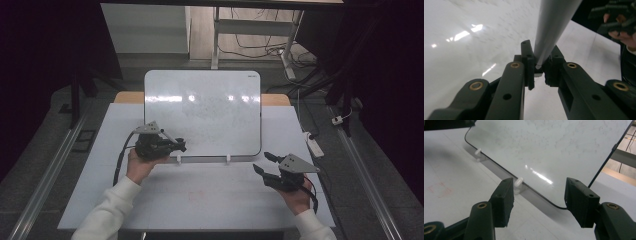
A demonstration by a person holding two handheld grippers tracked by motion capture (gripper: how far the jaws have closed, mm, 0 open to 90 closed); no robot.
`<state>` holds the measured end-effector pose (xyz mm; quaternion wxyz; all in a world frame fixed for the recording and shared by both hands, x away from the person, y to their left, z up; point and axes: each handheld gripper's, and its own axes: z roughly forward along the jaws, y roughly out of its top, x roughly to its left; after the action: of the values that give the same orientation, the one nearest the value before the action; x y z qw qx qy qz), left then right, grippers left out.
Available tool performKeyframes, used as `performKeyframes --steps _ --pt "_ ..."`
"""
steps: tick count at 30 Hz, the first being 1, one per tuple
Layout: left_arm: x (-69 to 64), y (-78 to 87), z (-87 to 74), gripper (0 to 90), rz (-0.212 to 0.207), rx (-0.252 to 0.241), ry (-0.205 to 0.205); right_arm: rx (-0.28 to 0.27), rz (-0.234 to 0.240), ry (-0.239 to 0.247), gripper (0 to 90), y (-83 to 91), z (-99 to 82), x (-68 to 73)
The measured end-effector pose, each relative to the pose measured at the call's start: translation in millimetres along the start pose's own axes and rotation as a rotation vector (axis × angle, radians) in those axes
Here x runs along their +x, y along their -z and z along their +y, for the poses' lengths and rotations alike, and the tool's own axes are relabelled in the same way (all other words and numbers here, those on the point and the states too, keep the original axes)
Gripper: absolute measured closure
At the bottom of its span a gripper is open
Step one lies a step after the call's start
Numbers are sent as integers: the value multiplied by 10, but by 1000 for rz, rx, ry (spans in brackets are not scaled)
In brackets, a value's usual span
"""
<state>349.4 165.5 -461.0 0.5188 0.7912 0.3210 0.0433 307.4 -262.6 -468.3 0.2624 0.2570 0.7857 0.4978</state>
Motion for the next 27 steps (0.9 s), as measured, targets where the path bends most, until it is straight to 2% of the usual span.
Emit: performKeyframes --steps 8,15,21,27 --pt "-197 -108 -90 787 -70 48 7 -4 33 3 406 -43 48 100" --pt "-318 -271 -111 786 -119 99 1 -15 70 10 404 -101 161 255" --pt "-412 -483 -100 786 -142 152 -10 -20 122 19 397 -220 338 477" --pt "-521 -638 -54 786 -159 178 -31 -14 162 46 380 -405 490 707"
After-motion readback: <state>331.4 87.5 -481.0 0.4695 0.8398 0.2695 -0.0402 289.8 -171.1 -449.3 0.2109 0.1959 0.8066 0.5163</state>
